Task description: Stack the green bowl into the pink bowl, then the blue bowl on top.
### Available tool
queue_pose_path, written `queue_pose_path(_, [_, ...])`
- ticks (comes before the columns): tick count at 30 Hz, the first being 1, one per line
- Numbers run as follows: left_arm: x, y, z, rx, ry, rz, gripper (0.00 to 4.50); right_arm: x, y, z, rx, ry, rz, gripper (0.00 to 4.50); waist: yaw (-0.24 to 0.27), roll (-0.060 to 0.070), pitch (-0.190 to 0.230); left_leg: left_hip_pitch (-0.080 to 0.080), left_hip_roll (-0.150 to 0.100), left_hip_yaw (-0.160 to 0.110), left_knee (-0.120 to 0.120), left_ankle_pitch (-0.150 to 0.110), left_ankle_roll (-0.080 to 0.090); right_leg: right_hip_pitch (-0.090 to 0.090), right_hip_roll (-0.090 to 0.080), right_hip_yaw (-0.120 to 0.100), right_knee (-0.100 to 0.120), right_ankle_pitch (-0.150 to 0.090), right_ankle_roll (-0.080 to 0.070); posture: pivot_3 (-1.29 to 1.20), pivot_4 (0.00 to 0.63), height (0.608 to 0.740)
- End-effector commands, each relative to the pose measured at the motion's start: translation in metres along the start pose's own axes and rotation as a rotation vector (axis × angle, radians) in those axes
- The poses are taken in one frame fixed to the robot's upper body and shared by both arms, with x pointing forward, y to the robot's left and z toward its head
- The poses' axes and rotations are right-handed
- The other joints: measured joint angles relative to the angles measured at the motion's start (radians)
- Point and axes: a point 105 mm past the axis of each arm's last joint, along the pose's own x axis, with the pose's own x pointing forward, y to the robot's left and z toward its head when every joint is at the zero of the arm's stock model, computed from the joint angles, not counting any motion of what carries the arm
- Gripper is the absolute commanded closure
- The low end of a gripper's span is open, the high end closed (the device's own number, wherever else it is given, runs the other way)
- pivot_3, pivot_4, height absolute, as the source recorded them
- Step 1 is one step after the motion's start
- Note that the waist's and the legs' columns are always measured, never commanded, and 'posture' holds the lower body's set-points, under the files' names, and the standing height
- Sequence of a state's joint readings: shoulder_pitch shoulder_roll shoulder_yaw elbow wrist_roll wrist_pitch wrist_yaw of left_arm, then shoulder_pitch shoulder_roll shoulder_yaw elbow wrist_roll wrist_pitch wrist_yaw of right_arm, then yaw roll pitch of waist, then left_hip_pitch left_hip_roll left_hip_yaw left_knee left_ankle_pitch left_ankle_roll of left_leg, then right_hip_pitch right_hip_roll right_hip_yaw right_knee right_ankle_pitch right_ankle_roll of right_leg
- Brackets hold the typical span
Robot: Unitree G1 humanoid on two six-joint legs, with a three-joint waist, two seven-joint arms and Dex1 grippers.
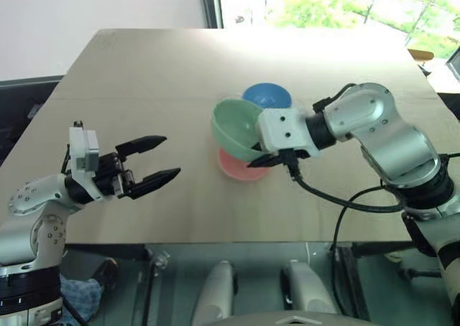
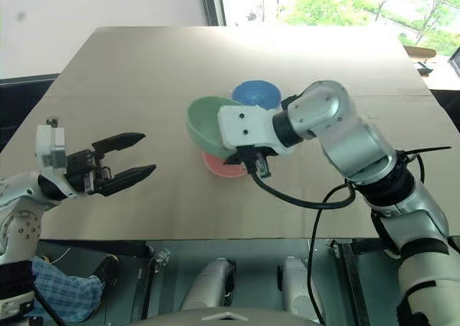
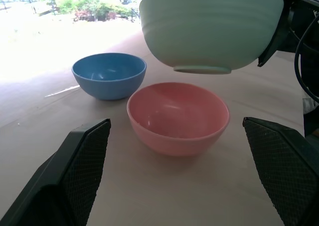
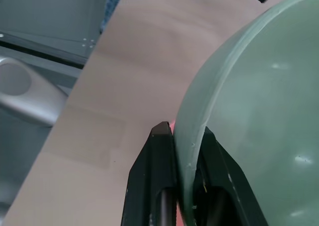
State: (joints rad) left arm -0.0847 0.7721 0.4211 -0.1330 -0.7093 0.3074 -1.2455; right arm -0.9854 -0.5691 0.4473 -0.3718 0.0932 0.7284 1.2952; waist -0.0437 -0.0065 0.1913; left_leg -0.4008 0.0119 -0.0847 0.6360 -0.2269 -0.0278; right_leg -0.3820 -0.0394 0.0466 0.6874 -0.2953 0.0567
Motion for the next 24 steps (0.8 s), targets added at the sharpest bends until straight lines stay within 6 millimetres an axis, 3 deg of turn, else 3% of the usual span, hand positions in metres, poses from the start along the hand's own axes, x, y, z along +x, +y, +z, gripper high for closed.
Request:
queue_pose_path(1, [-0.001,0.001,0.005,0.037,0.000,-0.007,0.00,-0.004,-0.016,0.007,-0.025,-0.011,-0.111,2.59,0.001,0.000,0.000,0.000,0.000,0.000,0.000,0.000,0.000,0.000,0.000,0.000,0.000,0.000,0.000,0.00,0.150,0.740])
queue_pose_path(6, [0.000,0.001,0.004,0.033,-0.001,-0.013,0.00,-0.021,-0.040,0.016,0.037,-0.079,-0.231,2.39,0.000,0.000,0.000,0.000,0.000,0.000,0.000,0.000,0.000,0.000,0.000,0.000,0.000,0.000,0.000,0.00,0.150,0.740])
queue_pose_path(12, [0.000,0.000,0.003,0.029,-0.005,-0.014,0.00,-0.045,-0.064,-0.003,0.071,-0.030,-0.312,2.39,0.003,0.000,0.000,-0.001,0.000,0.000,0.000,0.000,0.000,0.001,0.000,-0.001,-0.002,0.000,0.000,0.00,0.150,0.740])
queue_pose_path(17, [0.001,0.007,0.006,0.035,-0.034,0.032,0.00,-0.042,-0.084,-0.034,0.083,0.043,-0.355,2.39,-0.002,0.000,0.000,0.000,0.000,0.000,-0.001,0.000,0.000,0.000,0.000,0.000,-0.002,0.000,0.000,0.00,0.150,0.740])
queue_pose_path(24, [-0.003,0.022,0.014,0.075,-0.061,0.152,0.00,-0.016,-0.104,-0.076,0.090,0.132,-0.400,2.39,-0.003,0.000,0.000,-0.001,0.000,0.001,-0.002,0.000,0.000,-0.001,0.000,0.001,-0.003,0.000,0.000,0.00,0.150,0.740])
